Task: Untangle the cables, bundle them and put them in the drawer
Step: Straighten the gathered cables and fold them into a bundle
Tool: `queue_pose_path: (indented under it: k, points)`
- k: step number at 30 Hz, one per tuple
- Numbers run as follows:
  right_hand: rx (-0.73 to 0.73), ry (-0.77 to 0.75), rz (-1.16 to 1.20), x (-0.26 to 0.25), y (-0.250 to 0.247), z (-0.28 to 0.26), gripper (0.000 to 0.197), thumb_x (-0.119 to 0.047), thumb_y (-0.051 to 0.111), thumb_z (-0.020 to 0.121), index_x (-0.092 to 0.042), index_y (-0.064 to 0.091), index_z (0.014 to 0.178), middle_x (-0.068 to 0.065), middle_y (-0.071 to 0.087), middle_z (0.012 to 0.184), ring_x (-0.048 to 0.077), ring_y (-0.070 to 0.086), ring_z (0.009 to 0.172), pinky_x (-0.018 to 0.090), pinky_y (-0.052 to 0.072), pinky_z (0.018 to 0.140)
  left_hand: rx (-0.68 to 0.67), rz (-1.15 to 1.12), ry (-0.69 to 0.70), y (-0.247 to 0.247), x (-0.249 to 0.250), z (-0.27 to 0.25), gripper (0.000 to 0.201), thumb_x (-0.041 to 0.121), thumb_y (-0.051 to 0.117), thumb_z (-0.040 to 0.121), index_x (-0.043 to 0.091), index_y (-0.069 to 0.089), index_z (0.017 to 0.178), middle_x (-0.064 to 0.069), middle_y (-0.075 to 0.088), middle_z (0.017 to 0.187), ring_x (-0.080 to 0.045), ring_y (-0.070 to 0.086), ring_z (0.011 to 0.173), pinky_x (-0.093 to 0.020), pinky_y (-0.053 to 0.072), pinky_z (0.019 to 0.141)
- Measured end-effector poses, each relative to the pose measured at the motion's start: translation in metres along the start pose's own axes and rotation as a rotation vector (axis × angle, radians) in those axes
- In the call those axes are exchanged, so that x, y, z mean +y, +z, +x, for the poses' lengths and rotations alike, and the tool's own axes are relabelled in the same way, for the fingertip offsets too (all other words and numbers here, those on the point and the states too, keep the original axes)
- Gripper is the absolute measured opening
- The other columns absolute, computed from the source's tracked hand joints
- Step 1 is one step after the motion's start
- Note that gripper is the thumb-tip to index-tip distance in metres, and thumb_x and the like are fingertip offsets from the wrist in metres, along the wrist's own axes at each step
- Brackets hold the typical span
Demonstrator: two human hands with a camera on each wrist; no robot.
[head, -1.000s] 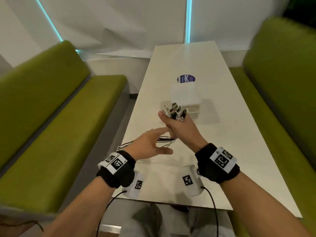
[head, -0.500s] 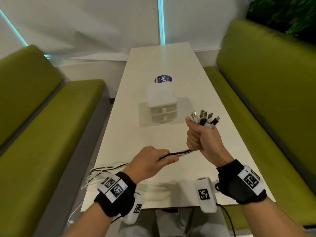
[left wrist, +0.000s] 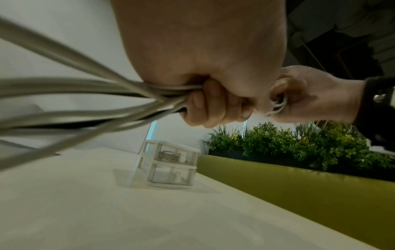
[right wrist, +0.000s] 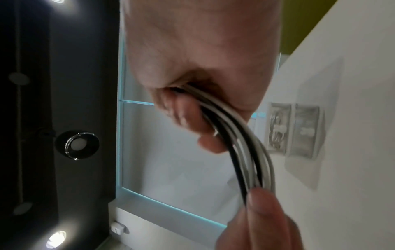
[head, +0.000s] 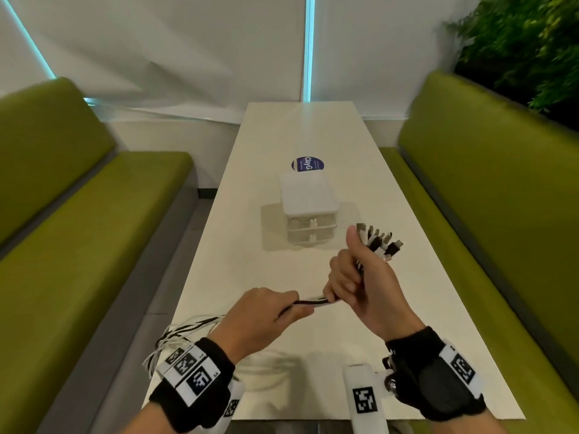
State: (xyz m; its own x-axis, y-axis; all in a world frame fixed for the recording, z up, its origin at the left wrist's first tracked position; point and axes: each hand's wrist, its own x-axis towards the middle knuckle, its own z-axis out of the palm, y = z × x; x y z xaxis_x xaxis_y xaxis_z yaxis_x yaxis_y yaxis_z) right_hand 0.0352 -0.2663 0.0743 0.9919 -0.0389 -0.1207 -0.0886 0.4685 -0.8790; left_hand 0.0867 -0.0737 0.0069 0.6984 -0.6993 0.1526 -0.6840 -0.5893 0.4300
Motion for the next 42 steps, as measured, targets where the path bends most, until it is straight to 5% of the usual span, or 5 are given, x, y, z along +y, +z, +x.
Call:
queue_pose_path:
  k: [6,18,22,30,42]
  points:
    - [0.082,0.009,0.085,-0.005,0.023,-0.010,0.059,-0.051,0.054,0.086,-0.020,0.015,0.053,-0.003,0.010,0.046,0.015,0.007,0.045,0.032,0.011,0.049,0.026,0.005,-0.007,-0.005,-0.011,-0.013,0.070,0.090,0.013,0.074,0.026,0.040,0.070,0.007,0.034,0.046,-0.018,0.037,0.052,-0.026,0.022,0.051]
    - [0.100,-0.078,-1.006,0.038,0.017,0.005,0.052,-0.047,0.062,0.090,-0.006,0.048,0.060,0.009,0.048,0.053,0.015,0.040,0.050,0.037,0.036,0.056,0.021,-0.070,-0.031,-0.027,-0.006,-0.017,0.058,0.072,0.045,0.082,0.017,0.052,0.067,0.002,0.045,0.050,-0.014,0.041,0.049,-0.021,0.027,0.048]
    - [-0.098,-0.080,-0.902,0.036,0.027,0.007,0.043,-0.055,0.059,0.090,-0.014,0.072,0.092,0.002,0.070,0.079,0.017,0.065,0.075,0.027,0.049,0.074,0.046,-0.072,0.068,-0.043,0.002,-0.008,0.060,0.070,0.040,0.082,0.018,0.070,0.083,0.003,0.064,0.062,-0.014,0.051,0.059,-0.021,0.035,0.054]
    - [-0.200,0.025,-0.898,0.032,0.043,-0.002,0.058,-0.058,0.037,0.097,-0.030,0.056,0.050,0.006,0.053,0.046,0.018,0.055,0.051,0.029,0.049,0.069,-0.018,-0.003,-0.016,-0.053,0.010,0.000,0.036,0.046,0.059,0.088,0.013,0.073,0.084,-0.009,0.068,0.072,-0.022,0.055,0.063,-0.034,0.043,0.062]
    - [-0.334,0.224,-0.838,0.023,0.031,0.006,0.057,-0.065,0.056,0.087,-0.015,0.051,0.060,0.013,0.036,0.056,0.019,0.032,0.034,0.022,0.032,0.040,-0.065,-0.093,-0.130,-0.066,0.005,0.015,0.050,0.053,0.079,0.063,0.012,0.054,0.048,0.001,0.039,0.041,-0.017,0.027,0.044,-0.020,0.024,0.046]
